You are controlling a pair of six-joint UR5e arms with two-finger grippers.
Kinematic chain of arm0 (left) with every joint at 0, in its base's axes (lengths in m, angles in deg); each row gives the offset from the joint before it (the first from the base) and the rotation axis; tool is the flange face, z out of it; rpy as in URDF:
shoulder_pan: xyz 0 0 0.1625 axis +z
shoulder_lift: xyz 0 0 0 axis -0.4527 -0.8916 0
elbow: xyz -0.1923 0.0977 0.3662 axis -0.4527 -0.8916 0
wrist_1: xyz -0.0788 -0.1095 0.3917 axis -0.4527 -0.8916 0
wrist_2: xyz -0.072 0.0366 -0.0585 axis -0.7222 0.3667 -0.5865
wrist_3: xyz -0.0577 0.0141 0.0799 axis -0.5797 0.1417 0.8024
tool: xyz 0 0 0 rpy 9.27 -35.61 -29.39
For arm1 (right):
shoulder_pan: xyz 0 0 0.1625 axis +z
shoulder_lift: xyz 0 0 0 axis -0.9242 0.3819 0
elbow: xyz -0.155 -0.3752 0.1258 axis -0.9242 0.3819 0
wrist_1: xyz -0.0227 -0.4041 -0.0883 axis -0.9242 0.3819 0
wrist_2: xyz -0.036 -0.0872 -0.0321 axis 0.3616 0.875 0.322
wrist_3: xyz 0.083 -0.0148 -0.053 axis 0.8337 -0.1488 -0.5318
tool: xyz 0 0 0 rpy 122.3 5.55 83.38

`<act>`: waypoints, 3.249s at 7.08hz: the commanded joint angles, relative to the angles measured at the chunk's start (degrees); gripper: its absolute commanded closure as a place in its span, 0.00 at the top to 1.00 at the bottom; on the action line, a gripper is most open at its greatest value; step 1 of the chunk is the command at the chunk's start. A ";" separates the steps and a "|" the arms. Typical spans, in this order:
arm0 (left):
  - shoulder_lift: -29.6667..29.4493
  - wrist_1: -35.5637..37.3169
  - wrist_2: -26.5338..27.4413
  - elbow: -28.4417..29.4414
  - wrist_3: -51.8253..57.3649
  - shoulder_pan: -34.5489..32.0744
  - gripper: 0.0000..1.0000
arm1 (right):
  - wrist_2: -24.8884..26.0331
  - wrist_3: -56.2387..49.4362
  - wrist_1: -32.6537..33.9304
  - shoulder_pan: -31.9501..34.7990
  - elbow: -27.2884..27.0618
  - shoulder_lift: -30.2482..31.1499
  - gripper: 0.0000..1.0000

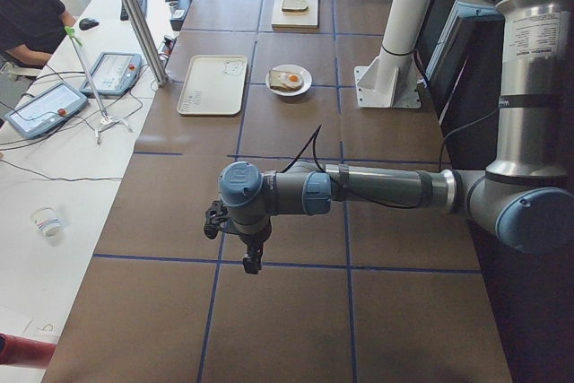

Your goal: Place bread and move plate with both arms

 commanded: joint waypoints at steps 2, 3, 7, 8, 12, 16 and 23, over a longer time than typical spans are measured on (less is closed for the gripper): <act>-0.02 0.00 0.00 -1.08 0.00 -0.04 1.00 | 0.36 1.22 -0.07 0.00 -0.67 -2.31 1.00; -0.02 0.17 0.00 -2.47 -0.35 -0.04 1.00 | 0.18 7.06 -0.15 -0.26 -1.46 -2.40 1.00; -0.11 0.09 0.00 -2.66 -0.53 0.04 1.00 | 0.18 30.75 -26.61 -9.71 -0.24 4.53 0.99; -0.11 0.09 0.00 -3.01 -0.53 0.04 1.00 | 0.88 41.29 -34.53 -14.80 -0.24 6.28 0.99; -0.11 0.09 -0.09 -3.02 -0.61 0.04 1.00 | 7.82 51.66 -44.19 -28.19 2.30 9.38 1.00; -0.11 0.09 0.00 -3.02 -0.53 -0.04 1.00 | 8.27 52.29 -44.27 -31.55 4.06 8.50 1.00; 0.07 0.53 0.00 -4.51 -0.62 -0.04 1.00 | 8.27 52.29 -44.36 -32.17 6.71 5.95 0.70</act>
